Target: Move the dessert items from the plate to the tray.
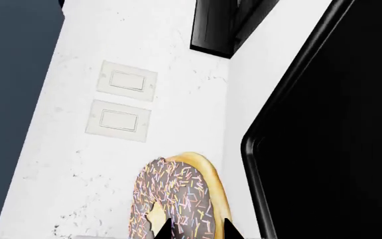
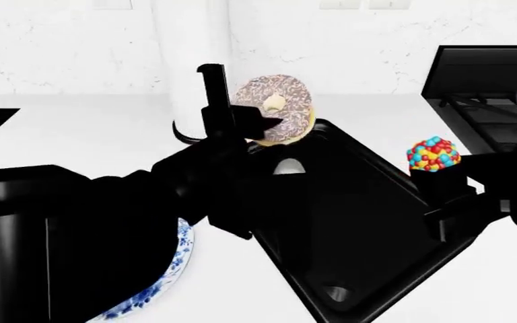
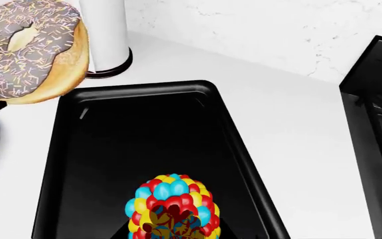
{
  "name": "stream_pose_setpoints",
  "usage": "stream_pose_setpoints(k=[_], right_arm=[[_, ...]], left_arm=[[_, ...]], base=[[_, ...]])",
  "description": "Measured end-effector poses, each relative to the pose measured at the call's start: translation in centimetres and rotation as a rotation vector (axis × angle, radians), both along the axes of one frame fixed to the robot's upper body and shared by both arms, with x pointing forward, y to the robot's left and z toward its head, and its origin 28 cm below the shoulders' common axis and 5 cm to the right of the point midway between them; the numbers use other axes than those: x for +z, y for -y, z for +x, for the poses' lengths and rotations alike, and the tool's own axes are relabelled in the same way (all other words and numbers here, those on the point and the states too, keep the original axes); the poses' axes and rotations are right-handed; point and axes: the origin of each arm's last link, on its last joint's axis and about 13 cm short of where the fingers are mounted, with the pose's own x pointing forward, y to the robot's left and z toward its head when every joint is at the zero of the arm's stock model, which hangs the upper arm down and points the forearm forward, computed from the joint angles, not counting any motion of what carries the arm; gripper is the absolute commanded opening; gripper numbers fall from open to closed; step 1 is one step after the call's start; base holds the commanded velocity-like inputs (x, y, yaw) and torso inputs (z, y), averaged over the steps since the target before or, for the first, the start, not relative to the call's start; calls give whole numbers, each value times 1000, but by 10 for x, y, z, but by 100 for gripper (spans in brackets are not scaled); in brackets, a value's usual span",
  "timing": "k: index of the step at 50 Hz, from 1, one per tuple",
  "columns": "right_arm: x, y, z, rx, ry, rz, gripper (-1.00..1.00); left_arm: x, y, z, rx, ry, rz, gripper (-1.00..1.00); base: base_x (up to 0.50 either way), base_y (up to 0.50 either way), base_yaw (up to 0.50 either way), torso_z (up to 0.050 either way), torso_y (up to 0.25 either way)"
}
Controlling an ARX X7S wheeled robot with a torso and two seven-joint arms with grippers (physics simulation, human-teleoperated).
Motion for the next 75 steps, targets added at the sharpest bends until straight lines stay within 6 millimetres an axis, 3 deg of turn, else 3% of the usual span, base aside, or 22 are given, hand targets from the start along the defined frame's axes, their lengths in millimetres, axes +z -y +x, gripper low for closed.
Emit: stream_pose_setpoints(k=[17,30,65,66,75], right_arm=[[-2,2,-1,-8,-1,8,-100],[-3,2,-1,-9,-4,14,-100],[-9,2,0,-4,-13,32,-100],[-9,2,0,-4,-13,33,-100],[-10,2,0,-2,-17,35,-100]], left_arm=[[21,2,14,-71,-287,-136,-100],[33,2,29,-84,-391,-195,-100],[-7,18,49,-76,-539,-81,-100],[-7,19,49,-75,-539,-81,100],[-4,21,52,-77,-539,-114,100]], base=[[0,0,0,0,1],[0,0,0,0,0],[0,0,0,0,0],[0,0,0,0,0],[0,0,0,0,0]])
